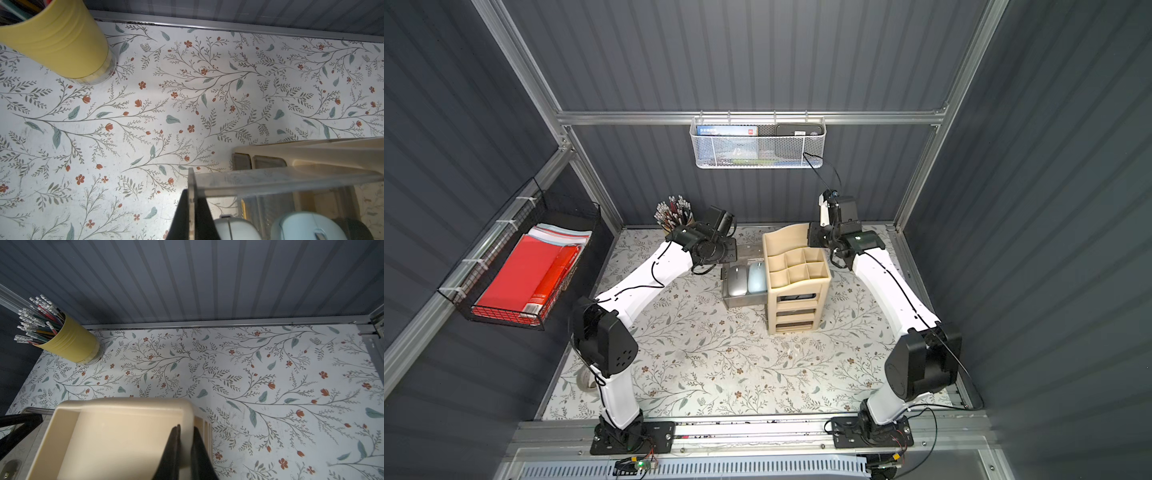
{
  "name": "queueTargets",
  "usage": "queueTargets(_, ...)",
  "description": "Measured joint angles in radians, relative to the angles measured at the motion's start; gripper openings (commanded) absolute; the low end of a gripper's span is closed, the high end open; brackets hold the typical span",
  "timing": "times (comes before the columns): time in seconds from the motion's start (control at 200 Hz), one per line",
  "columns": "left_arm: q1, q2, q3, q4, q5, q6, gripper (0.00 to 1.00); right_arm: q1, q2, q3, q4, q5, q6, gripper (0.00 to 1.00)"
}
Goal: Take the mice out of the drawer
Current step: Adjust the storage box at the center of the board.
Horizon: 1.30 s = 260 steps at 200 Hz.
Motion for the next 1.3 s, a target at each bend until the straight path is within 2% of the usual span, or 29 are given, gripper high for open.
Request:
queueTargets(0.285,-0.002,0.004,0.012,0.019,0.018,0.046,0.00,-0.009,-0.010,-0.020,0.019,0.013,-0.048,0.00)
queueTargets(0.39,-0.003,0.011,0.023,0.034,0.010,0.072,0.47,-0.022,0.002,0.002,0.015,0.013,-0.089,0.00)
queueTargets(0.44,0.000,0.015,0.023,0.042,-0.011,0.086,0.60,-0.032,0.017,0.021,0.010,0.013,-0.114,0.00)
queueTargets(0.545,0.013,0.017,0.023,0.056,-0.035,0.108,0.97,-0.049,0.049,0.063,-0.006,0.020,-0.160,0.00)
queueTargets(0.56,0.014,0.017,0.022,0.057,-0.039,0.108,0.99,-0.051,0.053,0.069,-0.009,0.023,-0.167,0.00)
queueTargets(0.82,0.025,0.011,0.007,0.061,-0.042,0.114,0.99,-0.048,0.097,0.136,-0.039,0.043,-0.242,0.00)
queueTargets(1.036,0.073,-0.040,0.002,0.106,0.028,0.112,0.99,-0.018,0.165,0.233,-0.080,0.075,-0.337,0.00)
queueTargets(1.091,0.088,-0.063,0.002,0.131,0.046,0.112,0.99,-0.011,0.193,0.272,-0.095,0.079,-0.362,0.08)
queueTargets(1.156,0.105,-0.086,0.002,0.156,0.057,0.112,0.99,0.001,0.220,0.318,-0.115,0.092,-0.377,0.29)
queueTargets(1.251,0.114,-0.105,-0.002,0.183,0.063,0.110,0.99,0.027,0.266,0.376,-0.132,0.191,-0.387,0.48)
queueTargets(1.301,0.116,-0.117,-0.023,0.208,0.063,0.108,0.99,0.037,0.277,0.387,-0.130,0.236,-0.397,0.53)
